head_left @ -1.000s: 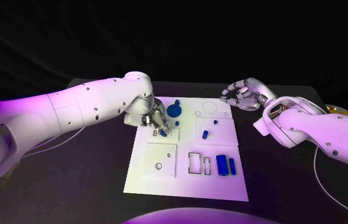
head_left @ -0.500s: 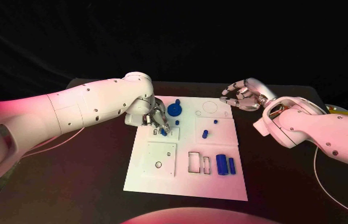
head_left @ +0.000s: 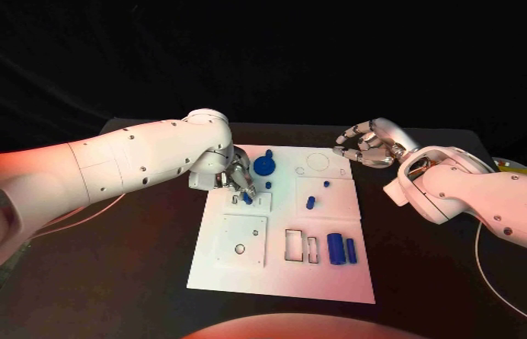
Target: Assemble the parts on the task board
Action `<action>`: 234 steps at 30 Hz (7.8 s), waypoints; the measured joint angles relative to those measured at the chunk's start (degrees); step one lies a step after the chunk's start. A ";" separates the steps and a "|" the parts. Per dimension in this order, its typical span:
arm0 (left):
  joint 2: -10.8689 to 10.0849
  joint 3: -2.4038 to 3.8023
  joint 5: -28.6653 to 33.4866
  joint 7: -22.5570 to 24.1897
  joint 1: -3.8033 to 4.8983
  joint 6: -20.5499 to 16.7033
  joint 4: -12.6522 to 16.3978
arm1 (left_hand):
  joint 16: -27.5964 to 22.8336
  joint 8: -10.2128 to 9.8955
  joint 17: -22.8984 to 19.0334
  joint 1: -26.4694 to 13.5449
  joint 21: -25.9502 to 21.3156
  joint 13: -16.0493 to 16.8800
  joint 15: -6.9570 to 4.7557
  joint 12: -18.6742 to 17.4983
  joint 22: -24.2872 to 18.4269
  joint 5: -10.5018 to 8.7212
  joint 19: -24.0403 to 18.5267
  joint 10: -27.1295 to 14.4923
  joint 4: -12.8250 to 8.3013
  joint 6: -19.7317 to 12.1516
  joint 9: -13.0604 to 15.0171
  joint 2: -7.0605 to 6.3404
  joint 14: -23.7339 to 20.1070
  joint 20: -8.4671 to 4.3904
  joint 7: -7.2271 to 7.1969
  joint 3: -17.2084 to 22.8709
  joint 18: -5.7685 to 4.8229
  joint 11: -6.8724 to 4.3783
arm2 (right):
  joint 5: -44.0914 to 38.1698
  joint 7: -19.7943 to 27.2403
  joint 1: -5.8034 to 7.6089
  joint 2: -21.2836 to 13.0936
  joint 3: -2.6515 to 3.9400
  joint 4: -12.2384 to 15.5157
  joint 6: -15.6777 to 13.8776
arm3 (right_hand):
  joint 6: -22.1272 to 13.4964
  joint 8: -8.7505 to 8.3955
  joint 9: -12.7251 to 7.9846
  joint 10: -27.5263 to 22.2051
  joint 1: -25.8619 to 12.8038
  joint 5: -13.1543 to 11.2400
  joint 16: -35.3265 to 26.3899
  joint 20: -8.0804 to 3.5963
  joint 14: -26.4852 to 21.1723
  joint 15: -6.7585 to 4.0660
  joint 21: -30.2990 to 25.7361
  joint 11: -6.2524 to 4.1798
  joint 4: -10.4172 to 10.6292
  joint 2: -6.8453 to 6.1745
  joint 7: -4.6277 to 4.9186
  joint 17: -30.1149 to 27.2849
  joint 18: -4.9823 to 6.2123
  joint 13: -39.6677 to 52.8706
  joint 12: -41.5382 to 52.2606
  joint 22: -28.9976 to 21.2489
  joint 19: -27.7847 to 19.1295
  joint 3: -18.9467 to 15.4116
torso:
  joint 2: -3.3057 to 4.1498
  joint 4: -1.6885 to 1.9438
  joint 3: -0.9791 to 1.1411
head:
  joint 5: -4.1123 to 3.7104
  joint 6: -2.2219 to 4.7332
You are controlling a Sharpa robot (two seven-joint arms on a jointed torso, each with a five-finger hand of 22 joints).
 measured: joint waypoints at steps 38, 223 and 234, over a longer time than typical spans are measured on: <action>-0.90 0.08 -1.26 0.45 -0.42 -2.27 1.56 | 0.00 0.00 0.00 0.13 0.17 -0.03 0.01 -0.02 0.00 0.31 0.20 -0.01 0.00 0.10 0.24 0.13 0.00 -0.20 0.15 0.00 0.00 0.02 | 0.20 -0.01 -0.34 0.03 0.00 -0.15 0.15 | 0.00 0.00 0.03 0.00 -0.01 0.00 0.00 0.00 0.00 0.00 -0.04 0.00 0.00 0.01 0.00 0.04 0.00 -0.02 0.00 0.03 0.00 0.00 | 0.04 -0.01 0.05 | -0.07 -0.21; -5.24 3.78 -2.58 -0.01 -1.39 -4.15 6.04 | 0.00 -7.66 0.01 -2.89 -1.91 -3.63 -0.19 -1.27 0.00 -1.54 -0.97 -2.28 5.32 1.69 -0.04 0.72 -0.21 0.12 0.30 -15.14 0.00 0.57 | 0.38 -0.21 -0.85 -0.52 0.00 -0.98 0.31 | 0.00 0.22 0.06 -0.16 -0.46 0.23 -0.22 -0.21 0.00 0.01 -0.90 -0.16 0.00 0.00 0.00 0.01 0.00 -0.01 -0.29 0.01 -0.21 0.00 | -0.16 0.07 -0.02 | -0.72 0.18; -9.54 5.78 0.00 -0.06 -0.27 -7.21 8.00 | -0.22 -15.00 0.00 -1.16 -4.31 -14.04 2.22 -9.08 -0.90 -2.45 -3.18 -10.13 5.31 -2.74 -5.77 1.56 -0.13 2.05 3.29 -18.13 0.00 3.23 | 0.46 -0.20 -0.92 -0.33 0.00 -1.85 0.31 | 0.00 0.22 0.06 -0.16 -0.46 0.23 -0.22 -0.21 0.00 0.01 -0.89 -0.16 0.00 0.00 0.00 0.01 0.01 -0.02 -0.29 0.00 -0.21 0.00 | -0.06 0.07 0.03 | -0.59 0.80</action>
